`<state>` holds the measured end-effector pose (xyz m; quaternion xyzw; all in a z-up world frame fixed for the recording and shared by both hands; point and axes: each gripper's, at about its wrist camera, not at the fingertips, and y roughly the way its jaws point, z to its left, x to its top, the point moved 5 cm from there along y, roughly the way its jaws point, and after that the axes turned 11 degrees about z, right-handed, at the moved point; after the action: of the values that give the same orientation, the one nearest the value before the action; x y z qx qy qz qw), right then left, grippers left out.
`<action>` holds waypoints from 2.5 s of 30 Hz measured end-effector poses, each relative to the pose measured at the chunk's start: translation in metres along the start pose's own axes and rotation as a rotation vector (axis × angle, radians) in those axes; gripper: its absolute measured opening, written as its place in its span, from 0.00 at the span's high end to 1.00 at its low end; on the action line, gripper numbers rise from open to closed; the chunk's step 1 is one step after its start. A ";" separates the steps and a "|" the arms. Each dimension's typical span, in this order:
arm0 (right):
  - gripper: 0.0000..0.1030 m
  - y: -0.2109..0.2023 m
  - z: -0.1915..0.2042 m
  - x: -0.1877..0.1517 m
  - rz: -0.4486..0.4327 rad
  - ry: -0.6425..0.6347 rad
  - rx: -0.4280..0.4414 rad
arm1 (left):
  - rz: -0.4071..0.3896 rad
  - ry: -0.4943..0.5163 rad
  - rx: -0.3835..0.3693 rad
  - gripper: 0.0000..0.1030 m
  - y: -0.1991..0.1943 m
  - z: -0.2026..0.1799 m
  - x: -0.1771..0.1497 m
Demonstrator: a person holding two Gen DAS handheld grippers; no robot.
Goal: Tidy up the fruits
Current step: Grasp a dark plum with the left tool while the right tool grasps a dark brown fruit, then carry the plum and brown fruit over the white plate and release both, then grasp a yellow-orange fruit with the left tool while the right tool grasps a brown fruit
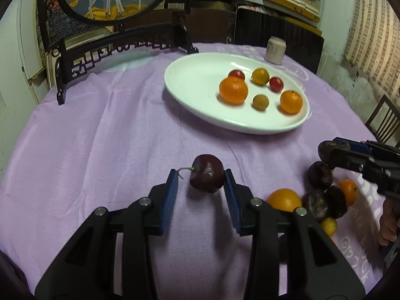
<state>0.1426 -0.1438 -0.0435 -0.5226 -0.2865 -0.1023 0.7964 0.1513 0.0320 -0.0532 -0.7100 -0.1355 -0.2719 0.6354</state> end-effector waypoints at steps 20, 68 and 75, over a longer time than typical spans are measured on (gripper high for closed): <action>0.50 0.036 -0.045 0.107 -0.022 0.208 0.090 | -0.007 -0.032 -0.008 0.35 0.043 -0.019 0.105; 0.27 -0.046 -0.081 0.004 -0.128 0.394 0.135 | -0.049 -0.146 0.138 0.02 -0.027 0.044 -0.002; 0.27 -0.045 -0.078 0.004 -0.122 0.382 0.127 | -0.006 -0.066 0.167 0.02 -0.009 0.025 -0.009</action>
<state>0.1520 -0.2318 -0.0293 -0.4240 -0.1673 -0.2292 0.8601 0.1444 0.0592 -0.0519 -0.6627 -0.1804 -0.2381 0.6867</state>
